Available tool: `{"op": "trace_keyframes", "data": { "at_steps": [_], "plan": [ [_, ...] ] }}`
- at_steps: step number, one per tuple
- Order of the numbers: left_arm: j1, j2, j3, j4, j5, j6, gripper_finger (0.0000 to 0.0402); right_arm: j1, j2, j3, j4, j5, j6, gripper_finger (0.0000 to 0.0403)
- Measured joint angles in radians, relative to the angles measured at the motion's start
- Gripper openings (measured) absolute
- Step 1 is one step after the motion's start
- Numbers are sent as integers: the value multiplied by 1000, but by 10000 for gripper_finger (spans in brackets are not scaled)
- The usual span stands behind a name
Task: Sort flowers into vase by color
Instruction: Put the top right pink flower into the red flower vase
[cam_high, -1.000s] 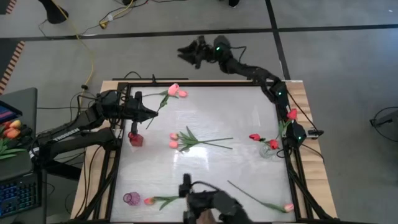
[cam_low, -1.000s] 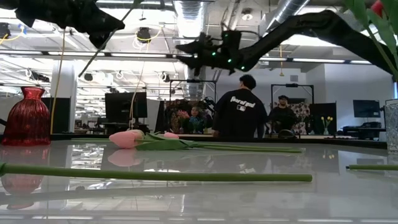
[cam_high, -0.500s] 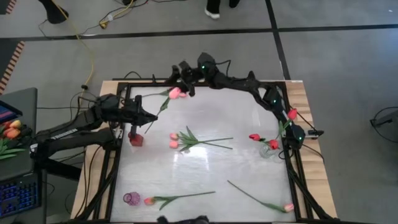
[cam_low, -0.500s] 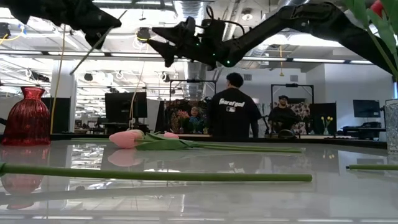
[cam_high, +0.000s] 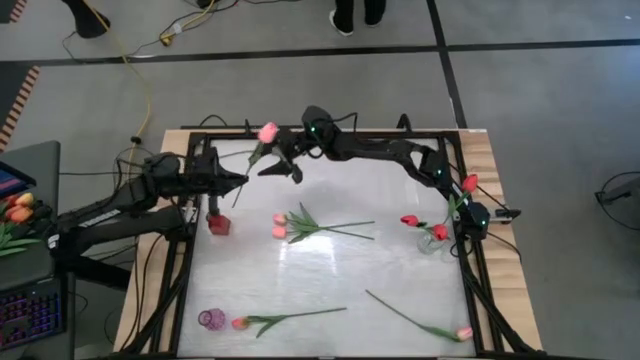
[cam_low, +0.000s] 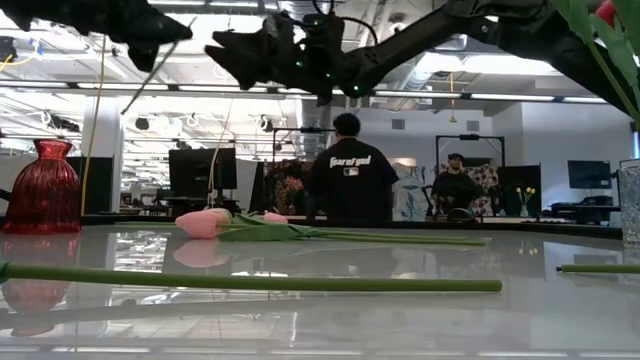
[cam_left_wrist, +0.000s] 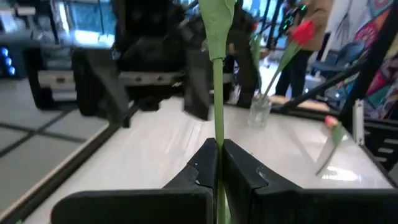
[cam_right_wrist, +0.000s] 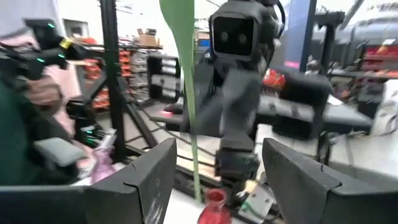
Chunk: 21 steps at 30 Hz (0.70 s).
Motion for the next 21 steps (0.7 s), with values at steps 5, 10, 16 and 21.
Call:
{"op": "trace_keyframes", "data": {
  "at_steps": [5,10,16,21],
  "plan": [
    [0,46,0,-3,-4,8,0,34,0,0,0,74,-34,265],
    [0,45,0,9,-42,22,0,41,0,0,0,73,-19,260],
    [0,45,0,10,-51,24,0,45,0,0,0,74,-18,193],
    [0,44,0,10,-75,24,0,44,0,0,-2,74,-22,103]
  ]
}}
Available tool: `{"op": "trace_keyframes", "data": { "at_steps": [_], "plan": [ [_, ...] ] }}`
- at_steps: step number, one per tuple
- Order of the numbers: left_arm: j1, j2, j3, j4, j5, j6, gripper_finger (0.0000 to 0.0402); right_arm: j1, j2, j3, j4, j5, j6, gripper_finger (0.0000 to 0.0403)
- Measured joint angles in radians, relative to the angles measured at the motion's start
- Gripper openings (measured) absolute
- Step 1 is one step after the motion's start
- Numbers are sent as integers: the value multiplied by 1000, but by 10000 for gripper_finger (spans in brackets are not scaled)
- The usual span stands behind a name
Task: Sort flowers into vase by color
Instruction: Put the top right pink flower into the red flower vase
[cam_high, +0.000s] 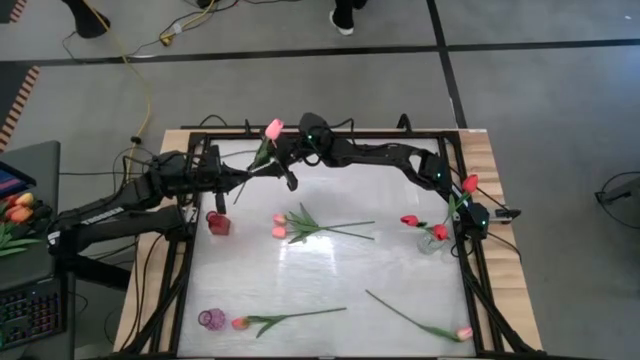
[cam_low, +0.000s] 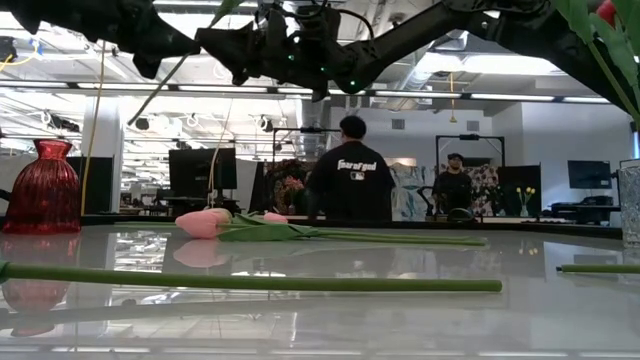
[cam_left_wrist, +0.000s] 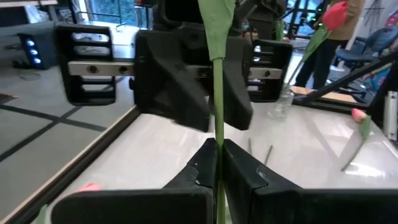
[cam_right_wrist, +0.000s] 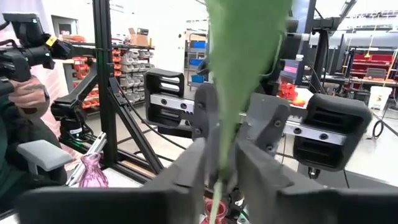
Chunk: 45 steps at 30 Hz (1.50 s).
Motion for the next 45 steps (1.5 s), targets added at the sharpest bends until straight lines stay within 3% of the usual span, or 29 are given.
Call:
{"op": "trace_keyframes", "data": {
  "at_steps": [6,10,15,21,25,30,37,45],
  "plan": [
    [-1,0,0,-1,-4,-11,0,-1,0,0,0,3,-1,20],
    [-1,0,0,-7,-6,-16,10,-1,0,0,-3,3,4,19],
    [-1,-11,44,-109,-51,-2,67,-1,0,0,-11,7,22,30],
    [0,-12,229,-372,-180,-10,156,3,0,0,-12,17,14,21],
    [0,-5,331,-519,-278,-46,185,20,7,1,-2,68,-15,24],
    [0,1,366,-620,-449,-87,189,73,9,0,-2,162,-109,23],
    [0,35,361,-617,-416,-94,190,113,9,0,29,266,-153,24],
    [0,88,361,-615,-396,-95,190,113,9,0,51,289,-160,24]
  ]
}}
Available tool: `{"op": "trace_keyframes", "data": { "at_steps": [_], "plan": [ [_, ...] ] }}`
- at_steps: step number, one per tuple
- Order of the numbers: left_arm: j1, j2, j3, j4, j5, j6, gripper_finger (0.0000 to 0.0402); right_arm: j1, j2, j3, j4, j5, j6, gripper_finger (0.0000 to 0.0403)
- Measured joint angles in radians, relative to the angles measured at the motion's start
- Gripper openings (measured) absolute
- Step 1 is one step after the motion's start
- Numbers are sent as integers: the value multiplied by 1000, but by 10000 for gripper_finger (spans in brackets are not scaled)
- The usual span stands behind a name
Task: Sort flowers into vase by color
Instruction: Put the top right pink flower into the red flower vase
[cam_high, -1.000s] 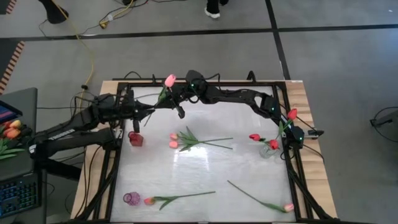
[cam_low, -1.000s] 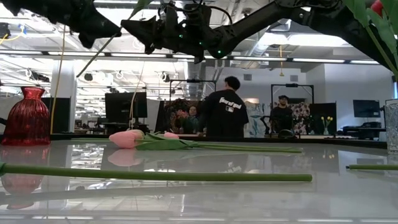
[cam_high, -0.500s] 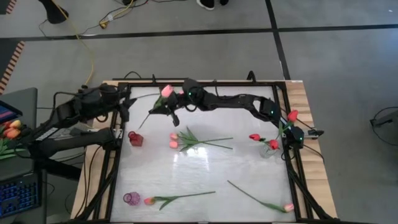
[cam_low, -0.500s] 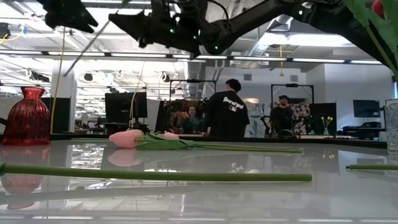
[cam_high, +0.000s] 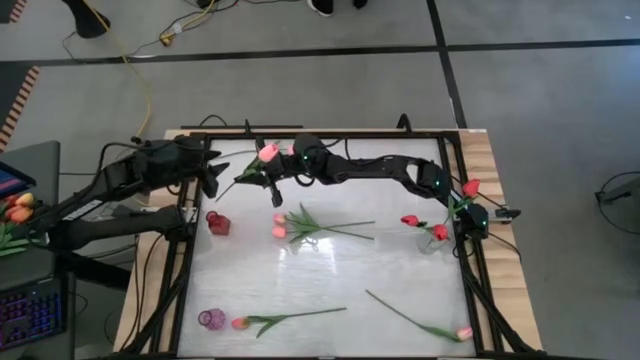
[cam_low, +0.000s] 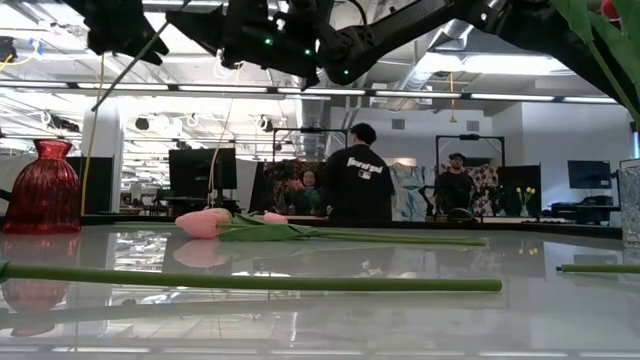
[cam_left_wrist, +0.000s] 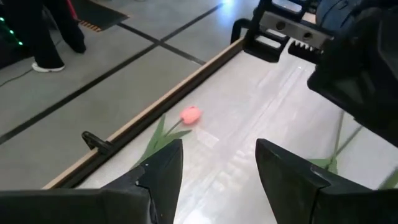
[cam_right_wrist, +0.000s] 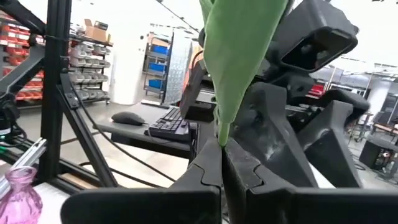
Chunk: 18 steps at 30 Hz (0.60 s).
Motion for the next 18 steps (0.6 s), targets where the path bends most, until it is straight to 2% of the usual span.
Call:
{"op": "trace_keyframes", "data": {
  "at_steps": [5,9,18],
  "plan": [
    [0,11,0,5,-24,7,190,12,88,9,184,-16,97,24],
    [3,10,0,-4,-61,8,190,-3,153,53,247,-52,201,24],
    [3,9,0,-17,-97,9,190,0,197,124,164,-78,217,24]
  ]
}}
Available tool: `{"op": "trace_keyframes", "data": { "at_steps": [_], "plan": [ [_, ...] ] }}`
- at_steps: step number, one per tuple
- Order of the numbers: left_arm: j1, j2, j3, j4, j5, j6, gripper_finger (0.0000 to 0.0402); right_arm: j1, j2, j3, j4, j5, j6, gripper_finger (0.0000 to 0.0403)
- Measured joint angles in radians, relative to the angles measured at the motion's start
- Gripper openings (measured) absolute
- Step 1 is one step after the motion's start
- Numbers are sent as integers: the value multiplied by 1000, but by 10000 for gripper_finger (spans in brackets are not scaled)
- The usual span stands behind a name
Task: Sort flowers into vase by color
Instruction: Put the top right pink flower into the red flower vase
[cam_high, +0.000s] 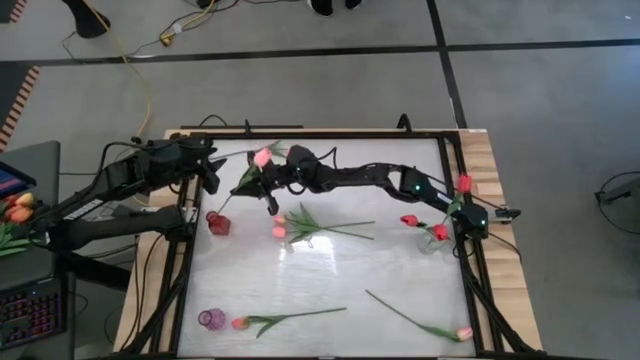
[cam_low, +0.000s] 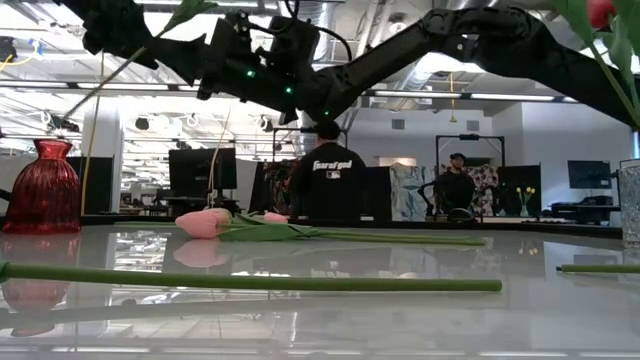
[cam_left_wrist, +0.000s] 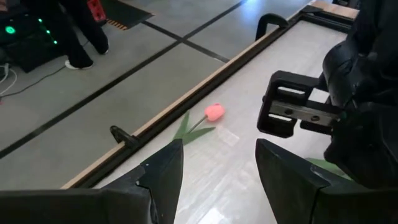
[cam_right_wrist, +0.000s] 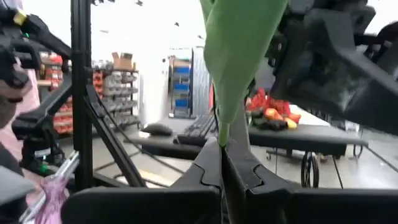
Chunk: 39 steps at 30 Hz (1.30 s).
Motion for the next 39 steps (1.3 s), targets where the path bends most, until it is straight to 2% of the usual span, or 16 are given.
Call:
{"op": "trace_keyframes", "data": {
  "at_steps": [8,16,24,39],
  "plan": [
    [0,0,0,-2,-14,0,190,2,-2,2,-54,4,-41,24],
    [1,0,0,-30,-100,-4,190,31,-4,2,-152,71,-159,24],
    [1,0,0,-39,-15,-8,190,39,-4,2,-157,105,-173,25],
    [1,0,0,-43,-7,-8,190,35,-4,9,-162,138,-112,75]
  ]
}}
